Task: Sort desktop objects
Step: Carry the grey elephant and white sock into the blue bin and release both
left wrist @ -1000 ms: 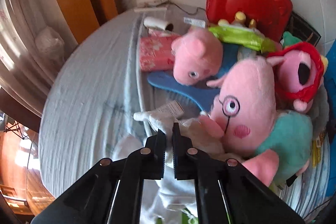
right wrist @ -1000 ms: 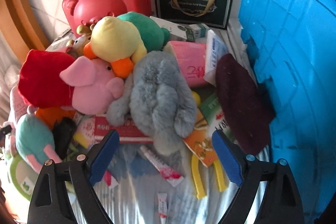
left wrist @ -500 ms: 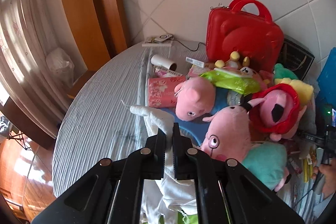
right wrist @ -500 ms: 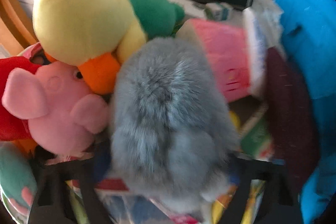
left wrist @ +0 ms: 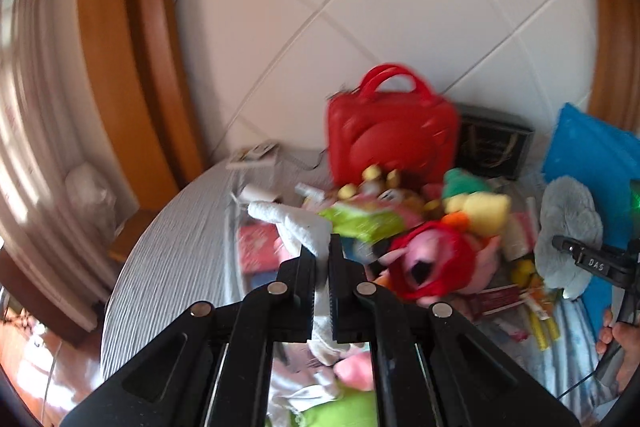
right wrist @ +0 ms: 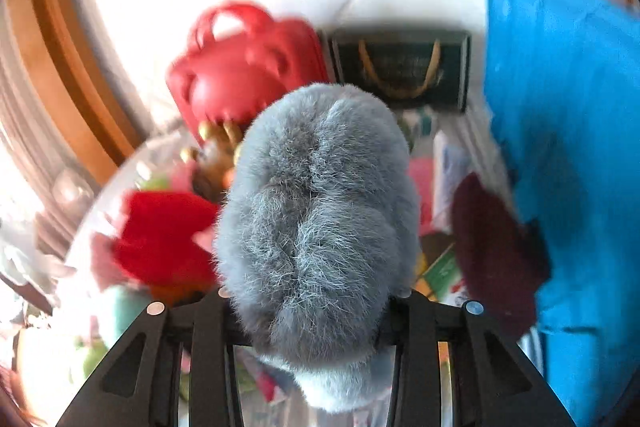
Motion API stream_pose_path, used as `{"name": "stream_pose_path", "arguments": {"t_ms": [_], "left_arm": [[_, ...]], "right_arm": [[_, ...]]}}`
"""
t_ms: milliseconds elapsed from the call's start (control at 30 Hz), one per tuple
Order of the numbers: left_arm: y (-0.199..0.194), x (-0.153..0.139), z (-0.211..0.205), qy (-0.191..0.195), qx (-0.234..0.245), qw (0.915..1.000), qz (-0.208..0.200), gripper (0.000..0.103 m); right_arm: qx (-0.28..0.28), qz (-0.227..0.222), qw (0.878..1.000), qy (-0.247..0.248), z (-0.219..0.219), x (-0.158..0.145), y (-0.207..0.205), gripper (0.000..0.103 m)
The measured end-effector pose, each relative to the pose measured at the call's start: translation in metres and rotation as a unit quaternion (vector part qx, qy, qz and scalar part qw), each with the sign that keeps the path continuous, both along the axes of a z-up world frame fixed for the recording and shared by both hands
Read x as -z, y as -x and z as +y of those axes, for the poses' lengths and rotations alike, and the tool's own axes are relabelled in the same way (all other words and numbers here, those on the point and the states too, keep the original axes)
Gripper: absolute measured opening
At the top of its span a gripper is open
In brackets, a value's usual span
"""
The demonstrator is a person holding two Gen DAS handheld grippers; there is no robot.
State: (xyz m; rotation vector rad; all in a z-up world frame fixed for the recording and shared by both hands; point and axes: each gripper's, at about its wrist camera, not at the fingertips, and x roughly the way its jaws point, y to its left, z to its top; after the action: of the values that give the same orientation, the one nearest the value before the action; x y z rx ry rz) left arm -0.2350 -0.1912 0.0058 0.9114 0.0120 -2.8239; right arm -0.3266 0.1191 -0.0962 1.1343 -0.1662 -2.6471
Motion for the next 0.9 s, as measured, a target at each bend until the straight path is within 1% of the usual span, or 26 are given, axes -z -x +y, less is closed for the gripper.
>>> {"name": "stream_pose_path", "arguments": {"t_ms": [133, 167, 200, 267, 333, 400, 433, 567, 633, 700, 800, 833, 900], "left_arm": [[-0.004, -0.02, 0.028, 0.011, 0.043, 0.9986, 0.027, 0.005], [-0.005, -0.026, 0.037, 0.009, 0.061, 0.9975, 0.034, 0.005], [-0.005, -0.03, 0.044, 0.007, 0.074, 0.9965, 0.039, 0.005], [-0.006, -0.04, 0.065, -0.001, 0.111, 0.9925, 0.05, 0.005], [-0.004, -0.051, 0.089, -0.009, 0.149, 0.9868, 0.062, 0.005], [-0.001, -0.061, 0.112, -0.013, 0.178, 0.9816, 0.069, 0.005], [0.0, -0.069, 0.13, -0.017, 0.201, 0.9764, 0.077, 0.005], [-0.002, -0.096, 0.191, -0.026, 0.264, 0.959, 0.099, 0.005], [-0.004, -0.112, 0.229, -0.03, 0.294, 0.9487, 0.111, 0.005], [-0.006, -0.123, 0.26, -0.034, 0.316, 0.9407, 0.118, 0.005], [-0.007, -0.139, 0.316, -0.041, 0.357, 0.9252, 0.122, 0.005], [-0.008, -0.143, 0.341, -0.044, 0.373, 0.9187, 0.121, 0.005], [-0.011, -0.145, 0.378, -0.045, 0.395, 0.9104, 0.115, 0.005]], "right_arm": [[0.023, 0.048, 0.998, 0.014, 0.017, -0.054, -0.043, 0.036], [0.03, 0.061, 0.998, 0.016, 0.023, -0.067, -0.052, 0.036], [0.037, 0.069, 0.997, 0.017, 0.03, -0.075, -0.054, 0.036], [0.053, 0.088, 0.994, 0.022, 0.042, -0.098, -0.072, 0.036], [0.072, 0.108, 0.991, 0.024, 0.059, -0.122, -0.096, 0.036], [0.087, 0.126, 0.988, 0.024, 0.074, -0.143, -0.116, 0.036], [0.096, 0.135, 0.986, 0.022, 0.083, -0.153, -0.125, 0.036], [0.141, 0.167, 0.976, 0.007, 0.126, -0.188, -0.158, 0.036], [0.164, 0.175, 0.971, 0.001, 0.152, -0.2, -0.17, 0.036], [0.188, 0.18, 0.965, -0.011, 0.182, -0.21, -0.178, 0.036], [0.218, 0.178, 0.959, -0.038, 0.225, -0.216, -0.185, 0.036], [0.227, 0.172, 0.957, -0.048, 0.241, -0.215, -0.183, 0.036], [0.236, 0.157, 0.957, -0.057, 0.265, -0.209, -0.182, 0.036]]}}
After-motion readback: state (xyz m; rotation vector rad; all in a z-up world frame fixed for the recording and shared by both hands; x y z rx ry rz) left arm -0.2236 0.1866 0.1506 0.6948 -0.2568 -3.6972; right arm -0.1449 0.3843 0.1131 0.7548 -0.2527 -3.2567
